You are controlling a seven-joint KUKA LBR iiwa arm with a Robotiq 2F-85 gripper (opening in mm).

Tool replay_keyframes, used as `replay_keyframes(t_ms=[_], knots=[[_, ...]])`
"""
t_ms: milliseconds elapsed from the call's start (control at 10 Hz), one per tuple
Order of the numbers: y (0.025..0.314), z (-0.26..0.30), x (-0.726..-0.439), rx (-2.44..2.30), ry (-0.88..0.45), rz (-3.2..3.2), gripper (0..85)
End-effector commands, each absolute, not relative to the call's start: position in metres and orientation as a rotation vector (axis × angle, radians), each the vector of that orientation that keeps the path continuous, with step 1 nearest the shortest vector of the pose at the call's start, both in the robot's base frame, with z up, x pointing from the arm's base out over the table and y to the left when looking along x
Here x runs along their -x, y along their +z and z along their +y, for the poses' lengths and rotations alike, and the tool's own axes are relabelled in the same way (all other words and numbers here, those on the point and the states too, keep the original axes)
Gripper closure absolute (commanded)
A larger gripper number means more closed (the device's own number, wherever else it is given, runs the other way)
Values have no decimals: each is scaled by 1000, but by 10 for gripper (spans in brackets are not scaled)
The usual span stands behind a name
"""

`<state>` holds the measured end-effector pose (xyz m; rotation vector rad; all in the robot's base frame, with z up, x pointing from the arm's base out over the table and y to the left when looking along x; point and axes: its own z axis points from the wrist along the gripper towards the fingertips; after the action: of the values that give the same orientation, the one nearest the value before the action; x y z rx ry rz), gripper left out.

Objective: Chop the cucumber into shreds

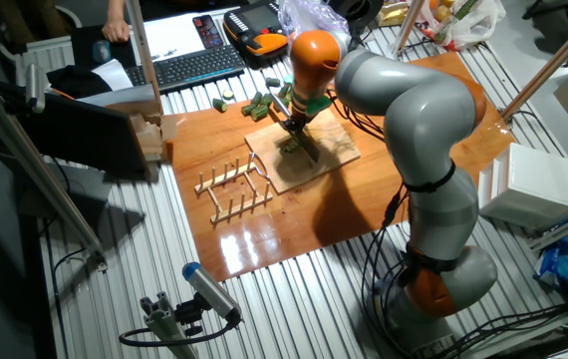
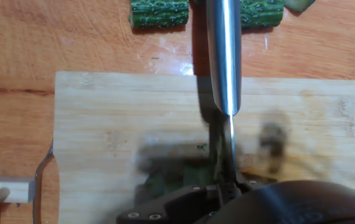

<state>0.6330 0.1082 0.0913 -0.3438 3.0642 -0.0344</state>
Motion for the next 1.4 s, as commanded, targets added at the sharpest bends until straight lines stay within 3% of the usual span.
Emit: replay_keyframes(t_ms=[0, 100, 300, 500, 600, 800, 900, 1000, 1100, 1300], knots=[[90, 108, -632, 344, -29, 3064, 850], [100, 112, -635, 311, 20, 3100, 850], [133, 121, -631, 301, -29, 3125, 850], [146, 125, -624, 299, -22, 3128, 850], [149, 125, -622, 278, 65, 3126, 850], [147, 131, -620, 404, -347, 3031, 850], [148, 134, -622, 257, -41, 3111, 850], [148, 132, -621, 353, -276, 3078, 850], [149, 131, -621, 208, -48, 3134, 850], [149, 135, -621, 366, -320, 3068, 850]])
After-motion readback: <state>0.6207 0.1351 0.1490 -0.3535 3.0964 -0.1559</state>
